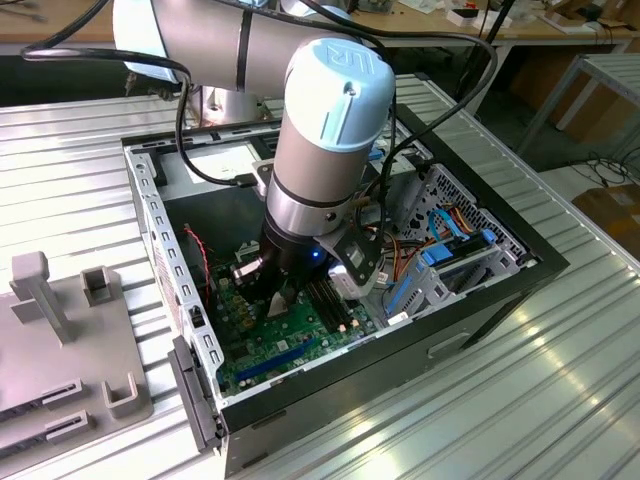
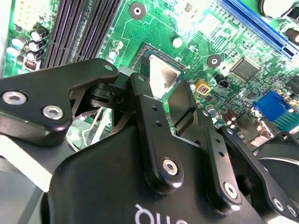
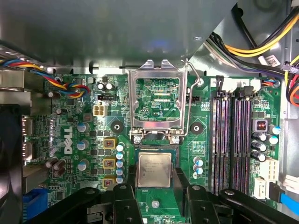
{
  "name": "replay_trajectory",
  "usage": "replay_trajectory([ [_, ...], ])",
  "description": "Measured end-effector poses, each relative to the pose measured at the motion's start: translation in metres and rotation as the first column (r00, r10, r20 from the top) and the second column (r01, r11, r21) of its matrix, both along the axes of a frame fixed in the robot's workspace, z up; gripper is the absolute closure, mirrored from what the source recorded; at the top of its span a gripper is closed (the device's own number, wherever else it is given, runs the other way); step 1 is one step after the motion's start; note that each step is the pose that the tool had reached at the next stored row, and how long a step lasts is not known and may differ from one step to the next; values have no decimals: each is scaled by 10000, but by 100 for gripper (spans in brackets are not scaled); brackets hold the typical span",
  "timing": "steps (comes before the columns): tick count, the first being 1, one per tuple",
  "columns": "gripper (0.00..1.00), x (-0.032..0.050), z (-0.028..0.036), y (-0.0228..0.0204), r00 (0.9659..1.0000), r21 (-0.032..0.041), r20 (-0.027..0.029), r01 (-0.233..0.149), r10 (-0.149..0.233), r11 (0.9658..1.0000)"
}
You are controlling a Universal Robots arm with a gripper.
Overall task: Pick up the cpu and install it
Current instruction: 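Place the cpu into insertion slot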
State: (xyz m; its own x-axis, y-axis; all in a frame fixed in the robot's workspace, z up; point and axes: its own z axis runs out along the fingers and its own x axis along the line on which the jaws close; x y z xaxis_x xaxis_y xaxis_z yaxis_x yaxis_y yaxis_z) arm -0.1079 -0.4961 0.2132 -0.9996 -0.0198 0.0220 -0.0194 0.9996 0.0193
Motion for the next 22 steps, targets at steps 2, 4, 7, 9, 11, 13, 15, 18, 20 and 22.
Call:
replay_trajectory([
  [2,56,-12,1,0,10000,-2,-1,2,-2,10000],
  [4,56,-17,1,0,10000,-1,0,0,0,10000],
  [7,56,-19,0,0,10000,0,0,-1,1,10000],
  [9,56,-19,0,0,10000,0,-1,0,0,10000],
  [11,56,-19,-1,0,10000,0,-1,0,0,10000],
  [13,49,-19,-8,6,10000,0,0,8,-8,10000],
  [15,43,-13,-20,28,10000,-1,-1,81,-81,10000],
  [18,43,-6,-48,44,9995,-1,0,311,-311,9995],
  [20,43,-6,-60,44,9990,-2,-1,454,-454,9990],
  [22,43,-6,-73,44,9987,-1,0,503,-503,9987],
])
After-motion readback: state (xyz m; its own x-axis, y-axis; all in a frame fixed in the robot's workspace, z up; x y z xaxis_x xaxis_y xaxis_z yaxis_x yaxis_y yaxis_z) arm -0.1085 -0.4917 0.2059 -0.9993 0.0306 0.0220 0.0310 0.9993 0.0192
